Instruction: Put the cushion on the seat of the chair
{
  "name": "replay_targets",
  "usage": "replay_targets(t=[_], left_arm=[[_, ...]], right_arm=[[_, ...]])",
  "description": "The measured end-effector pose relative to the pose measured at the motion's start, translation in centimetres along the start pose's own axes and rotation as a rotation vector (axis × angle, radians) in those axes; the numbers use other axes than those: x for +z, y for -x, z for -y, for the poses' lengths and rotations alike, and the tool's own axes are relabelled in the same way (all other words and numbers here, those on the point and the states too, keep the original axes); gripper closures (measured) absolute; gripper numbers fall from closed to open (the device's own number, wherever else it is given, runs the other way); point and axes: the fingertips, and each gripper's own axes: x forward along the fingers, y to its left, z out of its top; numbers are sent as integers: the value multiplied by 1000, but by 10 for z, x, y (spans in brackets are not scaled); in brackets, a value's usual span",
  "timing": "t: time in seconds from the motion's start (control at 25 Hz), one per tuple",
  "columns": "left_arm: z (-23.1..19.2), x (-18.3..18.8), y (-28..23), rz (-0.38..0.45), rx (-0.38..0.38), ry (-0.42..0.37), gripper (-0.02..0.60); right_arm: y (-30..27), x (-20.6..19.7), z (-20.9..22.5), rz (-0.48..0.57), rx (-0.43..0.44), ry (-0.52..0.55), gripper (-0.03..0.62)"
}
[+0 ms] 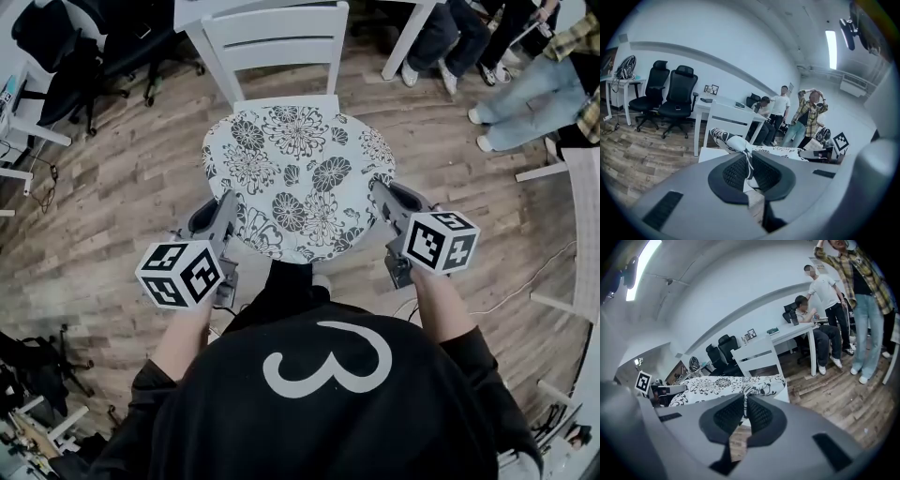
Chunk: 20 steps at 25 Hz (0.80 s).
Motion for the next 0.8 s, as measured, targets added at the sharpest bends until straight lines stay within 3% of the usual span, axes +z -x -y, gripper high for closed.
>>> replay_targets(t=[0.2,0.56,0.8], left_arm=[[-49,27,-57,-49,-8,35,558],[-104,11,-122,-133,-3,98,558],[-144,-5,-173,-178,11,78,558]], right_arm=[[-66,25,17,-58,-29,-32,577],[-131,14,45,-121,-94,-69,577],[-187,11,68,-143,-130,-103,577]])
